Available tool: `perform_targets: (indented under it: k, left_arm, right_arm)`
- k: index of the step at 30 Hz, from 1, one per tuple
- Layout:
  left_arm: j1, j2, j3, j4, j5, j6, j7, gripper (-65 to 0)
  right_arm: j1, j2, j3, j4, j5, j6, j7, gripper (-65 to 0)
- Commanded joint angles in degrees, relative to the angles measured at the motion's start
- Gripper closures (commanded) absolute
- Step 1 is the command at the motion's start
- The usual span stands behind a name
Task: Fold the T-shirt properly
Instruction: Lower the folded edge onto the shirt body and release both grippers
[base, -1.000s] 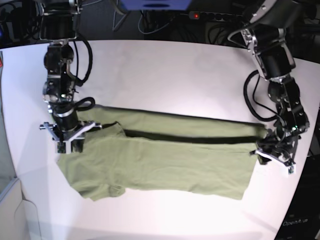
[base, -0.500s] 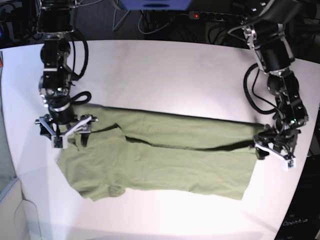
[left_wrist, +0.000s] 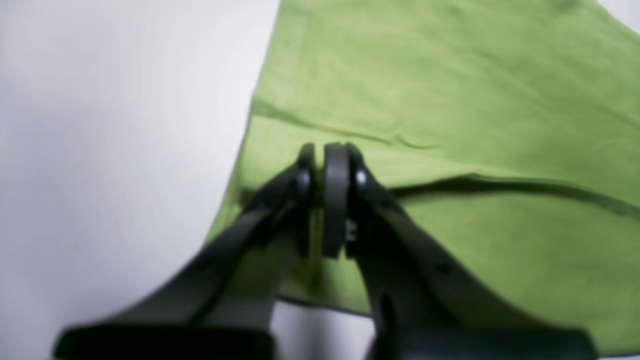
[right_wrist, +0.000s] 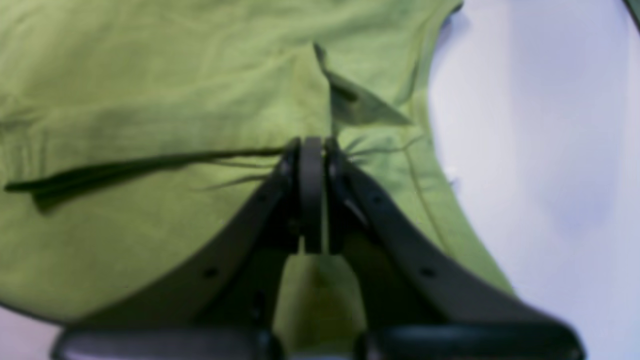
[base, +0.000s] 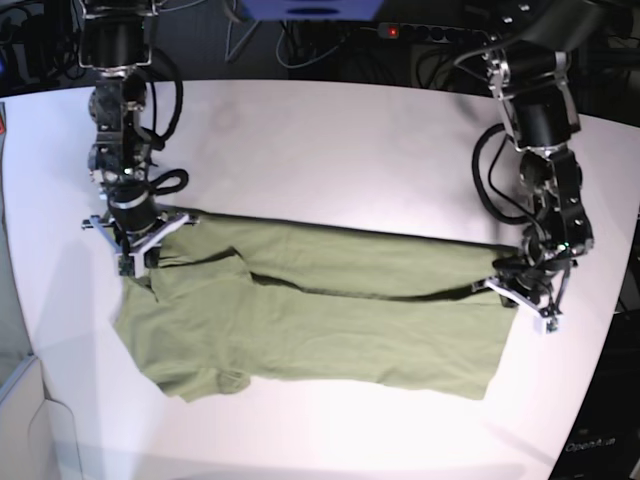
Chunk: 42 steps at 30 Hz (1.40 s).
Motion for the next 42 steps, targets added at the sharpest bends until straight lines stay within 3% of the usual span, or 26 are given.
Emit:
perform_targets:
  k: [1, 6, 15, 20, 34, 42]
  left_arm:
    - [-1.60, -0.88, -0.01, 0.96, -0.51, -0.17, -1.64, -3.2]
    - [-1.24, -1.06, -0.28, 2.54, -0.51, -0.61, 0.64, -3.2]
    - [6.40, -0.80, 0.07, 20.65, -0.95, -0.70, 8.29, -3.2]
    - [7.99, -1.32, 3.06, 17.49, -0.51, -0.70, 7.59, -3.2]
    - [1.92, -2.20, 4.12, -1.50, -0.42, -0.17, -4.45, -3.2]
    - [-3.00, -2.55, 4.03, -1.77, -0.51, -0.08, -4.45, -3.2]
  right_arm:
    - [0.95, 0.56, 0.11, 0.80, 0.14, 0.20, 1.80, -1.0]
    - [0.86, 0.56, 0.03, 0.71, 0.14, 0.20, 1.80, -0.9]
    - [0.86, 0.48, -0.06, 0.63, 0.14, 0.20, 1.80, -0.9]
    - [0.95, 0.39, -0.15, 0.63, 0.14, 0.20, 1.80, -0.9]
    - [0.42, 0.39, -0.15, 0.63, 0.14, 0.20, 1.80, -0.9]
    - [0.33, 0.56, -0.15, 0.63, 0.14, 0.20, 1.80, -0.9]
